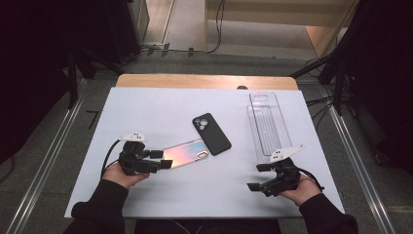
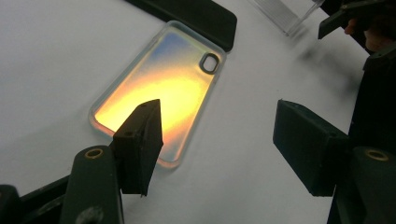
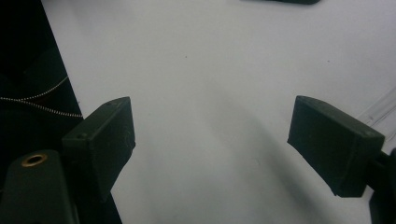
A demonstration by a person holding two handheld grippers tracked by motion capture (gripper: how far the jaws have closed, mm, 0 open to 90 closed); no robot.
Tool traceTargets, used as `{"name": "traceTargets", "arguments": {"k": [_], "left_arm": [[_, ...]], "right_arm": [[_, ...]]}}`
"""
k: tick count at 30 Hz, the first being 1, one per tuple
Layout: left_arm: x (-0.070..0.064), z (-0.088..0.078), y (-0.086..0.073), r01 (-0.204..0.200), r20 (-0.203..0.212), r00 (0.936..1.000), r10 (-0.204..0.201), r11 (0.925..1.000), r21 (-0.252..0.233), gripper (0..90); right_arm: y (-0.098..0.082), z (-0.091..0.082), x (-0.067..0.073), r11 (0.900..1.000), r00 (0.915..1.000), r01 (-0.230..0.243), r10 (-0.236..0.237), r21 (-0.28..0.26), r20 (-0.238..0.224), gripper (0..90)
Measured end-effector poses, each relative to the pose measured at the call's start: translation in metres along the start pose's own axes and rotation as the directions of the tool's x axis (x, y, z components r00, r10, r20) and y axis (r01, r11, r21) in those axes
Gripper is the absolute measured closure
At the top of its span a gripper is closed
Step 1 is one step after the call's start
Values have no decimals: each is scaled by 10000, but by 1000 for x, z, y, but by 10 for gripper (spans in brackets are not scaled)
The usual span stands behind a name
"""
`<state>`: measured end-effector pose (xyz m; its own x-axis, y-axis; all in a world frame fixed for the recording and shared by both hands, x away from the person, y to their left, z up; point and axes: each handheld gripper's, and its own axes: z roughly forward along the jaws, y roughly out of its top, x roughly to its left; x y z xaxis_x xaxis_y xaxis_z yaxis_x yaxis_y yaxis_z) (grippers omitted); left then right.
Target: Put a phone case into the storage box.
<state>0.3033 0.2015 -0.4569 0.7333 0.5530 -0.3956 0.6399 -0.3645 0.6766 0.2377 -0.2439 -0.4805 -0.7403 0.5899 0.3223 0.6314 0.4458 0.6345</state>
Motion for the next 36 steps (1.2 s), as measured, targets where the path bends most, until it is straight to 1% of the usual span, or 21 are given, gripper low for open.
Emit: {"name": "traceTargets", "arguments": {"k": [1, 3, 7, 8, 10, 11, 14, 17, 20, 21, 23, 25, 28, 31, 33, 36], "left_arm": [[-2, -2, -2, -53, 40, 10000, 53, 10000, -74, 336], [-5, -3, -4, -49, 123, 9999, 51, 9998, -190, 306], [-12, -6, -12, -193, 193, 9996, 199, 9994, -291, 305], [-13, -7, -14, -212, 162, 9996, 217, 9994, -263, 305], [-17, -9, -17, -455, -6, 9990, 455, 9985, -289, 305], [-18, -10, -19, -539, 5, 9985, 539, 9981, -295, 305], [-20, -12, -23, -530, -6, 9986, 530, 9983, -249, 305], [-23, -15, -26, -359, 112, 9993, 362, 9991, -236, 305], [-25, -17, -29, -508, 11, 9987, 509, 9984, -245, 304], [-24, -17, -29, -507, 15, 9987, 508, 9984, -250, 303], [-22, -16, -28, -457, 12, 9990, 458, 9987, -206, 266], [-22, -16, -27, -466, -22, 9989, 466, 9988, -178, 265], [-22, -16, -27, -527, -96, 9986, 524, 9983, -262, 265], [-22, -15, -22, -540, -209, 9984, 533, 9980, -334, 251], [-22, -15, -18, -615, -335, 9976, 605, 9977, -273, 225], [-21, -14, -13, -890, -475, 9951, 870, 9952, -405, 224]], "right_arm": [[0, 0, 0, 10000, 10000, 13, -13, -14, 10, 129], [0, 0, 0, 10000, 10000, 48, -48, -38, 27, 129], [0, -1, -1, 10000, 10000, 7, -6, -84, 24, 129], [0, -1, -1, 9999, 10000, 24, -23, -98, 13, 129], [0, -2, -1, 9999, 10000, 12, -11, -107, 52, 129], [-1, -2, -1, 9999, 10000, 0, 1, -146, 70, 129], [-1, -3, -2, 9998, 9999, -64, 66, -183, 122, 129], [-1, -3, -2, 9997, 9999, -56, 60, -236, 153, 129], [-1, -4, -3, 9998, 9998, -49, 53, -200, 188, 129], [-1, -3, -3, 9998, 9998, -64, 68, -192, 195, 129], [-1, -3, -3, 9998, 9997, -134, 137, -136, 183, 129], [-1, -3, -3, 9998, 9997, -121, 123, -128, 193, 129], [-1, -3, -2, 9999, 9997, -123, 125, -98, 192, 129], [-2, -2, -3, 9999, 9998, -99, 101, -79, 183, 129], [-2, -2, -2, 9999, 9998, -93, 94, -55, 151, 129], [-1, -2, -2, 10000, 9999, -74, 75, -56, 129, 129]]}}
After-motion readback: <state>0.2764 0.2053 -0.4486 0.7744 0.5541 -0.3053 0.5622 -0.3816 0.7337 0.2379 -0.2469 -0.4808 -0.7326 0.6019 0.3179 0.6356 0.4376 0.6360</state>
